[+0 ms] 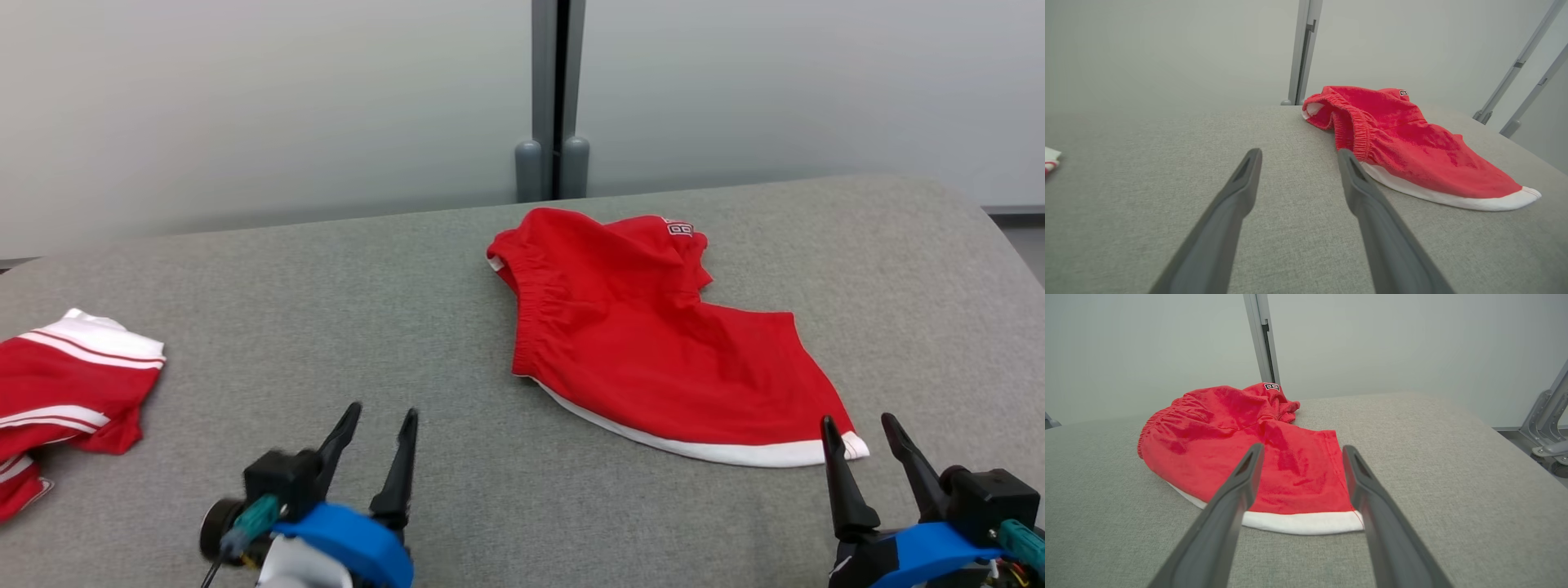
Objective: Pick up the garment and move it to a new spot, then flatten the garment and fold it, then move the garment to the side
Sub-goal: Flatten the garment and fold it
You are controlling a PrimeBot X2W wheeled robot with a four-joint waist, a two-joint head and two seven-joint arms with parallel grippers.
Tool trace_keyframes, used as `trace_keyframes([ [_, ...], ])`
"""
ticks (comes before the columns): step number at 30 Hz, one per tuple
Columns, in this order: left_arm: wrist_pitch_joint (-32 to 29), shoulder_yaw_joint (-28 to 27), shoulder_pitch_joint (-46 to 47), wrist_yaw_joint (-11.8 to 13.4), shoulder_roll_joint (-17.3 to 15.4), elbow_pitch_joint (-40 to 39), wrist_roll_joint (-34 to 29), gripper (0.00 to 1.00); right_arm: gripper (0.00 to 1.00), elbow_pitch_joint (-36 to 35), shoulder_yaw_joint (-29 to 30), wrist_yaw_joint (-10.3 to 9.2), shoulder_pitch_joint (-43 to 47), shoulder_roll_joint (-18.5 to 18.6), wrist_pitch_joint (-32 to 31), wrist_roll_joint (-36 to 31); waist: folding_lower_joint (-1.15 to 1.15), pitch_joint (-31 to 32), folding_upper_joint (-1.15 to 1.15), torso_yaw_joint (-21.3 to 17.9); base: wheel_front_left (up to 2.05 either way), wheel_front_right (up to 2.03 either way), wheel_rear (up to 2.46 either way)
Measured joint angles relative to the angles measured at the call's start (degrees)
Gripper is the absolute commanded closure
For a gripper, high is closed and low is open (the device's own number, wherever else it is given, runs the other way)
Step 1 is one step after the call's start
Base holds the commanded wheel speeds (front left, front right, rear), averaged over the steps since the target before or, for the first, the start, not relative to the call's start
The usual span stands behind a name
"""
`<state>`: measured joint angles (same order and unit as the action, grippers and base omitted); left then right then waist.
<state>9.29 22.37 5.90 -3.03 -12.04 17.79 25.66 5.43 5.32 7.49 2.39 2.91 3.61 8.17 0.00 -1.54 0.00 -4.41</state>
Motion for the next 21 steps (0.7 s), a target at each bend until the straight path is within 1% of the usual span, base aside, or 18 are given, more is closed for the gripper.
trace_keyframes([
  [5, -4.5, 1.9, 8.4, -2.1, 2.4, 6.6, 1.3, 0.0, 0.0, -0.2, -1.5, 0.0, -0.8, 0.0, -0.3, 0.5, 0.0, -1.6, 0.0, -1.9, 0.0, 0.0, 0.0],
  [10, -9.0, 2.6, 17.6, -3.1, 4.6, 13.2, 3.6, 0.0, 0.0, -0.4, -3.3, 0.0, -1.7, 0.0, -0.2, 1.0, 0.0, -3.9, 0.0, -4.3, 0.0, 0.0, 0.0],
  [13, -12.3, 3.3, 21.3, -3.5, 5.2, 17.1, 5.0, 0.0, 0.0, -0.3, -4.6, 0.0, -2.5, 0.0, 0.1, 1.3, 0.0, -5.1, 0.0, -6.0, 0.0, 0.0, 0.0],
  [16, -13.9, 3.9, 23.8, -3.8, 5.3, 20.2, 5.8, 0.0, 0.0, 0.0, -5.7, 0.0, -3.3, 0.0, 0.6, 1.8, 0.0, -6.3, 0.0, -7.9, 0.0, 0.0, 0.0],
  [21, -14.1, 3.6, 25.8, -3.9, 4.9, 24.7, 6.9, 0.0, 0.0, 1.1, -6.8, 0.0, -4.0, 0.0, 1.4, 3.8, 0.0, -7.7, 0.0, -10.8, 0.0, 0.0, 0.0],
])
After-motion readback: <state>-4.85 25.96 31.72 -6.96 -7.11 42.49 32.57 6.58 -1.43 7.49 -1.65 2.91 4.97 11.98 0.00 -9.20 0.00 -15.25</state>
